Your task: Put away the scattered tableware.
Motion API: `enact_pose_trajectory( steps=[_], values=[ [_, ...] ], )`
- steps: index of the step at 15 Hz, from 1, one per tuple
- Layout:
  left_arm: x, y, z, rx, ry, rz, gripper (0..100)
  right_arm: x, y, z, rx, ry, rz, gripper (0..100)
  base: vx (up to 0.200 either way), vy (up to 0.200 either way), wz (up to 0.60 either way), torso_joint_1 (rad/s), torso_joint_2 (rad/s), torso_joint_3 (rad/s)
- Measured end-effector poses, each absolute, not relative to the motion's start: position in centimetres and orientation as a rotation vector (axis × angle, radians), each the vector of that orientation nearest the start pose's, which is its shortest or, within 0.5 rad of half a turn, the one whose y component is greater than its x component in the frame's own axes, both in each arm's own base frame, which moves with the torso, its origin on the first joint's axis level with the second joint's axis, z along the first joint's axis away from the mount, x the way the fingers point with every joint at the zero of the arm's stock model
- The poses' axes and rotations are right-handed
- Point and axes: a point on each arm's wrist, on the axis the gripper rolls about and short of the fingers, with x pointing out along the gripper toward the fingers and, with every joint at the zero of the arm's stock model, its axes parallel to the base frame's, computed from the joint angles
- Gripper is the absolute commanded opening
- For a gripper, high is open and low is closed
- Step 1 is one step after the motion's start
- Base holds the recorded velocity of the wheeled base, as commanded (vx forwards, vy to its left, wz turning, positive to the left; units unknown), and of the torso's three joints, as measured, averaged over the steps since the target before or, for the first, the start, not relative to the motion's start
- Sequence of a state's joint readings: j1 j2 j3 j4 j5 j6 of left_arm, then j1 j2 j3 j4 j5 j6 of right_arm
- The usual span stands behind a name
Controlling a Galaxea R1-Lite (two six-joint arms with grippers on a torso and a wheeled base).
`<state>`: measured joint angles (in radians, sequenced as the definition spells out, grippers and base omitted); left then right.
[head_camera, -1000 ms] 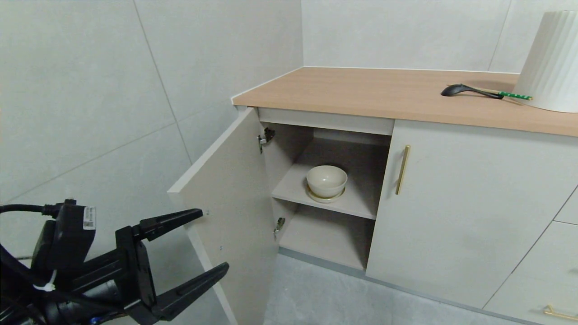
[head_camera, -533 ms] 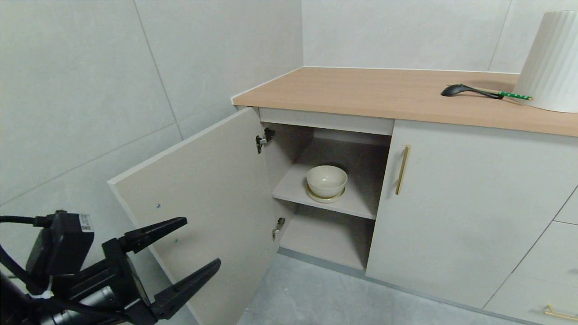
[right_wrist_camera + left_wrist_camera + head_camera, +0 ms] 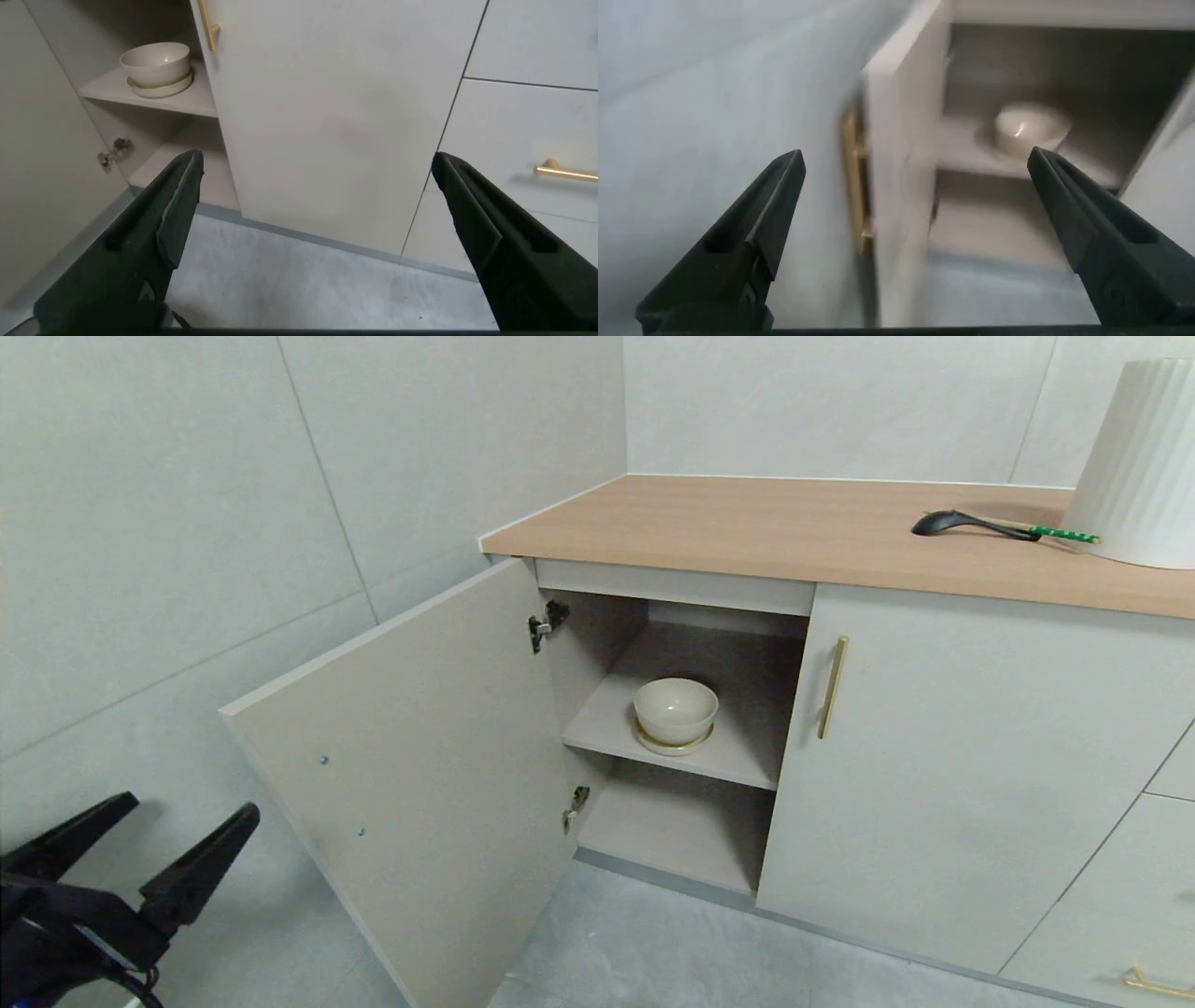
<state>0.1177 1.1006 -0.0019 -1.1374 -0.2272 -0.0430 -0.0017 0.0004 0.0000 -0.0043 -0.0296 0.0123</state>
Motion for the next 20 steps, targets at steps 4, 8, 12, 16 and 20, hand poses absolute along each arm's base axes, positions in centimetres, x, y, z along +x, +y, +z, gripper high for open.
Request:
enact_pose_trajectory(
  steps=[4,8,12,16,20],
  values=[
    [12.1,1.3,16.9,-0.032,-0.069,-0.082,100,-2.3,-0.1,7.6,0.013,-0.004,-0.031,100,0.0,0.0,0.0,0.0,0.0,0.0],
    [15.1,1.8,17.5,-0.036,-0.037,-0.097,100,-2.3,-0.1,7.6,0.014,-0.004,-0.032,100,0.0,0.0,0.0,0.0,0.0,0.0],
    [16.6,2.0,16.9,-0.026,-0.012,-0.148,100,-2.3,-0.1,7.6,0.015,-0.004,-0.032,100,0.0,0.0,0.0,0.0,0.0,0.0],
    [18.6,2.3,16.4,-0.012,-0.055,-0.217,100,-2.3,-0.1,7.6,0.015,-0.004,-0.032,100,0.0,0.0,0.0,0.0,0.0,0.0],
    [19.6,2.5,15.7,0.006,-0.051,-0.287,100,-2.3,-0.1,7.6,0.016,-0.004,-0.031,100,0.0,0.0,0.0,0.0,0.0,0.0]
  ],
)
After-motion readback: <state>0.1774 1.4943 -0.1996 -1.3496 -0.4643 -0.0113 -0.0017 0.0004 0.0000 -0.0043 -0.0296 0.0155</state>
